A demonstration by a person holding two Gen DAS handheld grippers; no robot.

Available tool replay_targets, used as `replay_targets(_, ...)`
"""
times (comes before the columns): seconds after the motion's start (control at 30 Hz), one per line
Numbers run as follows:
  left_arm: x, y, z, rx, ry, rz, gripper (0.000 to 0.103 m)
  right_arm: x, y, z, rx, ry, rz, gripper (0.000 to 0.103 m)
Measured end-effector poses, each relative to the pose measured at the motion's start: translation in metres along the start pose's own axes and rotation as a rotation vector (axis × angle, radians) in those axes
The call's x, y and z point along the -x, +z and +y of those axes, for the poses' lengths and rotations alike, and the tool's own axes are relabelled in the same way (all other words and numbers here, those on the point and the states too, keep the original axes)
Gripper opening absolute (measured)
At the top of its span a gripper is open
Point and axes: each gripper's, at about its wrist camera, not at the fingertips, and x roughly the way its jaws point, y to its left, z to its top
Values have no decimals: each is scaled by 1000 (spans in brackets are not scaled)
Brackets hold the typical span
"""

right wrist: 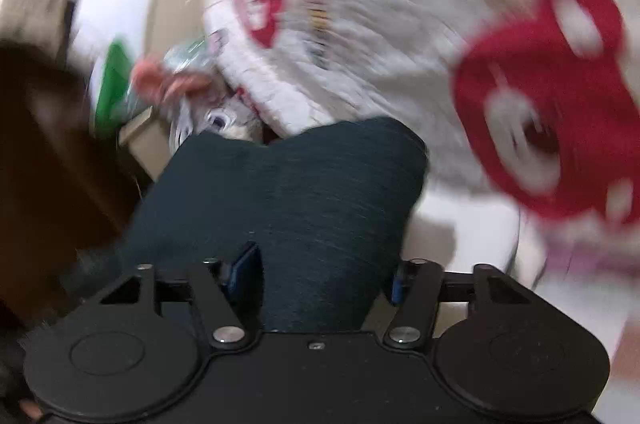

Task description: Fold clothes

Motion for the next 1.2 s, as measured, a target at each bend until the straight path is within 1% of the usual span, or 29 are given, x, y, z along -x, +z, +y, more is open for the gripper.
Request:
replay_targets(0.03,0,1,0,3,5,8,34,1,1,-8,-65,18,14,65)
replay_targets(0.1,1,0,-4,-23,32,8,34,5,0,-6,-81,25,22,64)
replay_targets(0.2,4,0,-10,-56,65,10,34,19,3,11,40,-24,-17,64)
replay_targets(0.27,6,1,-14,-73,78,12,34,31,7,18,101,-90,-86,64)
replay_targets(0.33,8,1,-17,-80,86,15,34,46,9,34,226,-259,-200,65)
replay_targets(0.4,10,-1,-18,-81,96,15,35,55,7,53,385,-309,-253,57)
replay_targets(0.47,8,-1,-19,-89,116,24,37,58,1,72,566,-254,-251,56)
replay_targets(0.53,3,1,-22,-119,127,38,37,48,-8,90,711,-188,-157,55)
replay_targets(0.6,-8,6,-29,-143,129,61,36,34,-14,99,788,-181,-83,51)
replay_targets(0.63,-14,8,-33,-155,129,72,35,26,-16,101,830,-204,-65,51)
replay_targets(0.7,-25,13,-40,-179,131,96,35,17,-11,99,843,-224,-56,51)
replay_targets(0.73,-30,15,-44,-191,131,107,36,13,-7,95,825,-228,-60,51)
replay_targets(0.77,-36,17,-48,-203,132,119,36,6,-1,89,789,-235,-60,54)
replay_targets(0.8,-42,19,-52,-216,133,130,36,-3,4,80,752,-249,-37,55)
replay_targets(0.87,-53,24,-59,-240,134,154,38,-16,2,66,694,-263,-10,55)
replay_targets(0.93,-57,26,-61,-244,150,171,41,-21,1,51,619,-241,-9,55)
replay_targets(1.0,-49,32,-58,-226,152,192,42,-21,-2,48,584,-202,-15,55)
replay_targets(1.03,-41,37,-58,-228,148,205,43,-21,-3,50,586,-190,-16,55)
replay_targets(1.13,-12,49,-71,-274,161,183,44,-22,-5,59,604,-186,2,55)
replay_targets(1.2,6,54,-86,-343,190,133,44,-19,1,63,583,-195,15,55)
